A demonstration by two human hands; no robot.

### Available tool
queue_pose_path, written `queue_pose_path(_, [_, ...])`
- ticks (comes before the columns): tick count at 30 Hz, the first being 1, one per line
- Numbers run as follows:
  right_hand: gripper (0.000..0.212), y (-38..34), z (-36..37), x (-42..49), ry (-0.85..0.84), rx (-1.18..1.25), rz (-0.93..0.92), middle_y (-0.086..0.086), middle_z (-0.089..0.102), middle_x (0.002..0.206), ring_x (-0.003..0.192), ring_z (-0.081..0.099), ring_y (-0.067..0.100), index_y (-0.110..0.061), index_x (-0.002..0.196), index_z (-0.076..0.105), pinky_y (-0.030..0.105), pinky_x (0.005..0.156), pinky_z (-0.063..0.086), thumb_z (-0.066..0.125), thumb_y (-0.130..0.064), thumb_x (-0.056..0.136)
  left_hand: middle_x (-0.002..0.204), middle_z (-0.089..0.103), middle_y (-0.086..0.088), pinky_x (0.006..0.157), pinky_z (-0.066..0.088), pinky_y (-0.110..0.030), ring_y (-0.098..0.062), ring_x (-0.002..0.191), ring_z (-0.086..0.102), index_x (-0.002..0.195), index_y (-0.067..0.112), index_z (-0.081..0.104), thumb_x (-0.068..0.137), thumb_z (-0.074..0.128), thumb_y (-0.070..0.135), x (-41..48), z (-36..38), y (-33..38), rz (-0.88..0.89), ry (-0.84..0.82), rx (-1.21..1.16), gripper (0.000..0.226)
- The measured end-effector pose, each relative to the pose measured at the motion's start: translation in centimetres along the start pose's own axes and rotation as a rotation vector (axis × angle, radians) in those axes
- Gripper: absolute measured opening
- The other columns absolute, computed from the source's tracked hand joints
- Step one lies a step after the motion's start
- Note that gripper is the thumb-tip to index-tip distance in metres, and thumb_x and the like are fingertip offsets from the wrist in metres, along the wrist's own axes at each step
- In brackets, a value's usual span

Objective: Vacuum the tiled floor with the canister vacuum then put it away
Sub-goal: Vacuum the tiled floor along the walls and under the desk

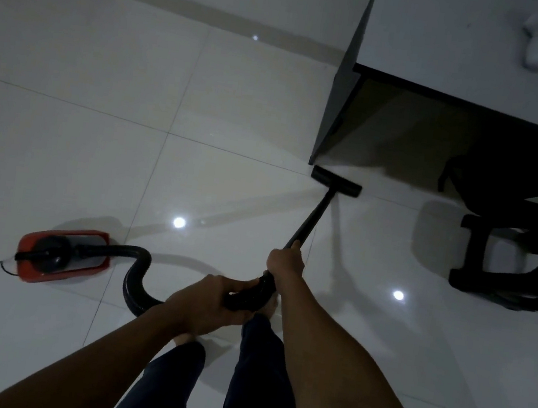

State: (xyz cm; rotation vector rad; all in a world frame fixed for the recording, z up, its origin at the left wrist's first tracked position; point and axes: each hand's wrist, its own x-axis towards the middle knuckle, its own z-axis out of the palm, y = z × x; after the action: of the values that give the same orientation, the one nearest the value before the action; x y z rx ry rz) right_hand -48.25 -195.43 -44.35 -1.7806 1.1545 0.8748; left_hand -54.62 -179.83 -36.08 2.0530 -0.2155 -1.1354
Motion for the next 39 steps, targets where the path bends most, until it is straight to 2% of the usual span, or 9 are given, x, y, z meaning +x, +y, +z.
queue_pose_path(6, [0.072,3.4,6.2,-6.2,0.014,0.005,-0.043,0.016,0.059,0.126,0.088,0.067,0.028,-0.029,0.159,0.012,0.034,0.070,0.059,0.042,-0.010,0.097,0.065,0.060,0.021,0.062,0.044,-0.014,0.005,0.056,0.058,0.146,0.038,0.044,0.091,0.068,0.034,-8.1,0.3,-4.8,0.043,0.006,-0.051,0.061])
queue_pose_path(16, [0.072,2.2,13.5,-11.4,-0.076,-0.101,-0.131,0.014,0.058,0.128,0.088,0.067,0.026,-0.028,0.158,0.015,0.032,0.069,0.056,0.045,-0.012,0.095,0.073,0.061,0.015,0.060,0.042,-0.013,0.006,0.054,0.058,0.151,0.031,0.039,0.093,0.067,0.034,-14.8,-1.9,-9.4,0.027,0.095,-0.063,0.065])
queue_pose_path(23, [0.077,0.6,15.6,-9.0,-0.080,-0.207,-0.139,0.010,0.061,0.125,0.098,0.067,0.029,-0.030,0.157,0.016,0.040,0.084,0.058,0.045,-0.021,0.086,0.072,0.057,0.017,0.060,0.041,-0.014,0.014,0.056,0.057,0.153,0.027,0.036,0.094,0.066,0.035,-13.7,-3.7,-9.9,-0.009,0.083,-0.066,0.067])
queue_pose_path(25, [0.076,-0.4,14.8,-9.2,-0.093,-0.193,-0.131,0.011,0.059,0.127,0.083,0.065,0.023,-0.029,0.158,0.016,0.033,0.067,0.057,0.046,-0.016,0.089,0.072,0.058,0.017,0.061,0.042,-0.013,0.012,0.054,0.058,0.154,0.028,0.036,0.093,0.066,0.036,-12.7,-4.2,-10.0,-0.021,0.080,-0.058,0.068])
queue_pose_path(27, [0.076,-1.8,14.0,-8.3,-0.109,-0.203,-0.130,0.011,0.057,0.129,0.063,0.053,0.014,-0.028,0.158,0.013,0.023,0.045,0.044,0.048,-0.010,0.094,0.071,0.058,0.017,0.058,0.042,-0.012,0.009,0.053,0.058,0.154,0.028,0.034,0.093,0.066,0.037,-11.3,-5.1,-9.7,-0.034,0.080,-0.070,0.069])
queue_pose_path(29, [0.073,-3.3,13.6,-6.7,-0.129,-0.183,-0.121,0.011,0.057,0.129,0.059,0.049,0.011,-0.028,0.158,0.012,0.022,0.041,0.037,0.046,-0.010,0.096,0.069,0.058,0.016,0.057,0.042,-0.011,0.008,0.052,0.058,0.154,0.029,0.034,0.093,0.066,0.037,-10.0,-6.1,-9.1,-0.048,0.090,-0.090,0.069])
queue_pose_path(33, [0.070,-7.3,12.3,-3.9,-0.136,-0.169,-0.112,0.011,0.056,0.131,0.061,0.048,0.011,-0.028,0.159,0.013,0.023,0.043,0.036,0.045,-0.014,0.098,0.070,0.059,0.013,0.060,0.044,-0.012,0.007,0.055,0.059,0.153,0.033,0.035,0.093,0.065,0.038,-6.4,-9.1,-7.6,-0.065,0.112,-0.074,0.067])
queue_pose_path(36, [0.070,-10.4,11.0,-2.0,-0.131,-0.150,-0.118,0.011,0.056,0.132,0.064,0.054,0.013,-0.030,0.158,0.012,0.023,0.044,0.042,0.046,-0.016,0.099,0.082,0.068,0.006,0.069,0.055,-0.026,-0.004,0.064,0.063,0.150,0.037,0.038,0.090,0.064,0.045,-3.4,-10.6,-6.9,-0.062,0.110,-0.099,0.066])
queue_pose_path(39, [0.075,-13.3,10.1,-0.1,-0.118,-0.113,-0.107,0.012,0.060,0.124,0.082,0.069,0.026,-0.033,0.158,0.014,0.040,0.069,0.062,0.050,-0.018,0.094,0.090,0.071,0.004,0.077,0.057,-0.033,-0.007,0.070,0.066,0.148,0.035,0.043,0.087,0.062,0.051,-0.6,-12.1,-5.6,-0.061,0.121,-0.125,0.065])
